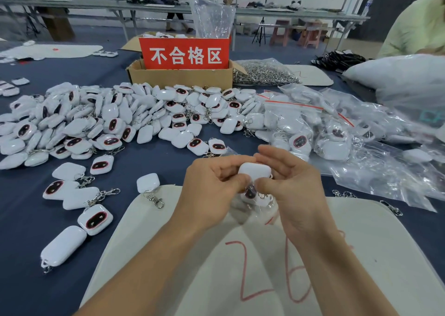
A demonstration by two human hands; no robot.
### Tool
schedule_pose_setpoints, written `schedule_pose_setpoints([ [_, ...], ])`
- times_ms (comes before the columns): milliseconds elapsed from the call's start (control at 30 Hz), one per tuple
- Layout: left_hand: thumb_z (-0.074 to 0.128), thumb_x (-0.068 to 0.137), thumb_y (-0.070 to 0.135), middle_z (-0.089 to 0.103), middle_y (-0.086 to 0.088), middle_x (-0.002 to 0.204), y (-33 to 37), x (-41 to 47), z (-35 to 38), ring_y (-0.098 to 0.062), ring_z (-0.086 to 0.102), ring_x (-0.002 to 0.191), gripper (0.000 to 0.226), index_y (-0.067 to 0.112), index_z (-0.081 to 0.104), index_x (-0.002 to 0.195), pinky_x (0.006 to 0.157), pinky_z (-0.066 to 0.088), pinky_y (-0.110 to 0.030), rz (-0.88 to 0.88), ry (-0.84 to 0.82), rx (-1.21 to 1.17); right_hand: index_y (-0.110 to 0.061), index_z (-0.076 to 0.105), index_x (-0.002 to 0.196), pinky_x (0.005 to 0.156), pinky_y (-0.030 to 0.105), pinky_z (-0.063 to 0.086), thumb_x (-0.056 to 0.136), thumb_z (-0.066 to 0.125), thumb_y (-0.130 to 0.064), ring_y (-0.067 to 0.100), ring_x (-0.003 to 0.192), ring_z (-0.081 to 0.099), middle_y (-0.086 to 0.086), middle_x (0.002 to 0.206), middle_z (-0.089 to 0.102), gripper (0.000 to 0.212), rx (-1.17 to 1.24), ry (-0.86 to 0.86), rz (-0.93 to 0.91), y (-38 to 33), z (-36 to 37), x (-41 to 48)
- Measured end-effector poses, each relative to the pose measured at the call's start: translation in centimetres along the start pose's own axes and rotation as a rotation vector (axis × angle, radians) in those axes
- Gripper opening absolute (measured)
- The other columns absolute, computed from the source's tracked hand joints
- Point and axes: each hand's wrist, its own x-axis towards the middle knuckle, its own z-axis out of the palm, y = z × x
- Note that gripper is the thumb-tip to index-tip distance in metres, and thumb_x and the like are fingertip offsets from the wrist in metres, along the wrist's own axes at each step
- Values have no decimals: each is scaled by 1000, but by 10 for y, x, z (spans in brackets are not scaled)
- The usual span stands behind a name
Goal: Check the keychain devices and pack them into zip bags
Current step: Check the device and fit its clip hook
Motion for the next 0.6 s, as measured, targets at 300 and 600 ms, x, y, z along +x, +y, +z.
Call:
schedule_pose_setpoints([
  [300, 74, 87, -7, 78, 14, 110, 1, -3, 6, -8, 74, 104, 48, 38, 83, 100, 95, 60, -40, 59, 81, 49, -1, 73, 117, 81, 27, 60, 81, 73, -15, 22, 91, 73, 19, 109, 77, 38, 157, -226, 232, -11, -14, 0],
  [600, 71, 58, 73, 56, 14, 70, 8, -21, 36, -5, 52, 68, 48, 40, 60, 91, 59, 36, -18, 44, -87, 736, -9, 72, 99, 73, 24, 60, 79, 73, 10, 15, 75, 74, 3, 83, 79, 28, 203, 172, 112, -20, -35, 6],
])
